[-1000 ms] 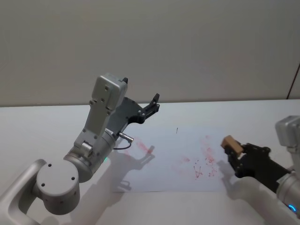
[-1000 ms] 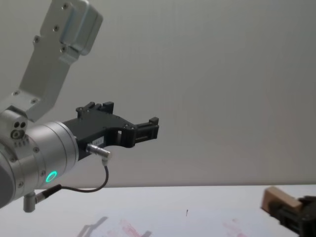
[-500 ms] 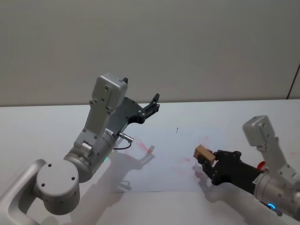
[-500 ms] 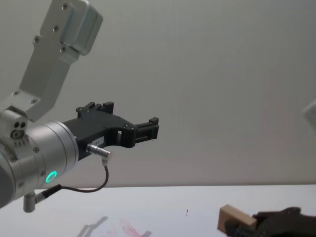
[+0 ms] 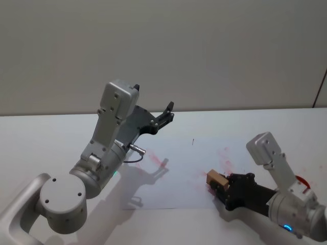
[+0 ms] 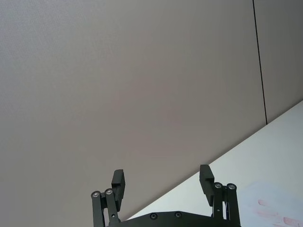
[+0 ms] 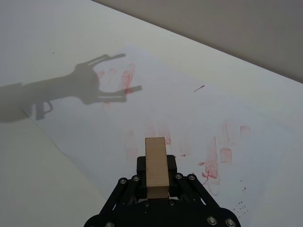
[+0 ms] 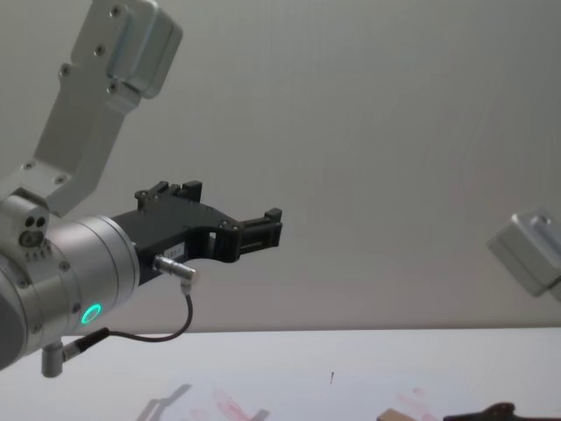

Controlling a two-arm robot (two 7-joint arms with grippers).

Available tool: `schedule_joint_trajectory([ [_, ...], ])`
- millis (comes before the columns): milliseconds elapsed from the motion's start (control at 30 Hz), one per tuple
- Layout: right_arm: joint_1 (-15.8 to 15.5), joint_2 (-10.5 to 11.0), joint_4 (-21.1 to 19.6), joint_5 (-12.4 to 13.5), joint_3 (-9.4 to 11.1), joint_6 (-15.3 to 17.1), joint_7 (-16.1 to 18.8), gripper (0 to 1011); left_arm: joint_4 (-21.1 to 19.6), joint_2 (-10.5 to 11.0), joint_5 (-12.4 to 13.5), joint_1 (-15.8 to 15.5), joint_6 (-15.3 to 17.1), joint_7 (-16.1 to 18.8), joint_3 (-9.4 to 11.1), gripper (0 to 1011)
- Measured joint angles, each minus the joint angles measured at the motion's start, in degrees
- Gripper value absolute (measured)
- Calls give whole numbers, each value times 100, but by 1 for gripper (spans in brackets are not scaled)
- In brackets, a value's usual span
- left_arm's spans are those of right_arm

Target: Use the one hand to pick up the stamp and affix it onto the A4 paper.

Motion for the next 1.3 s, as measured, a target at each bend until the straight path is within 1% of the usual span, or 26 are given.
schedule_joint_trajectory([
  [333,-10,-10,63,-39,-44,164,-77,218,0,0,0,0,0,0,0,1001],
  [567,-57,5,71,22,-53,237,-160,218,0,0,0,0,0,0,0,1001],
  [833,-85,12,107,95,-55,252,-244,218,0,0,0,0,0,0,0,1001],
  [1100,-88,-25,136,307,-50,64,-333,218,0,0,0,0,0,0,0,1001],
  [1200,-58,-51,64,467,-25,-79,-368,218,0,0,0,0,0,0,0,1001],
  [1233,-58,-51,64,467,-25,-79,-368,218,0,0,0,0,0,0,0,1001],
  [1300,-37,-61,5,585,0,-189,-399,217,0,0,0,0,0,0,0,1001],
])
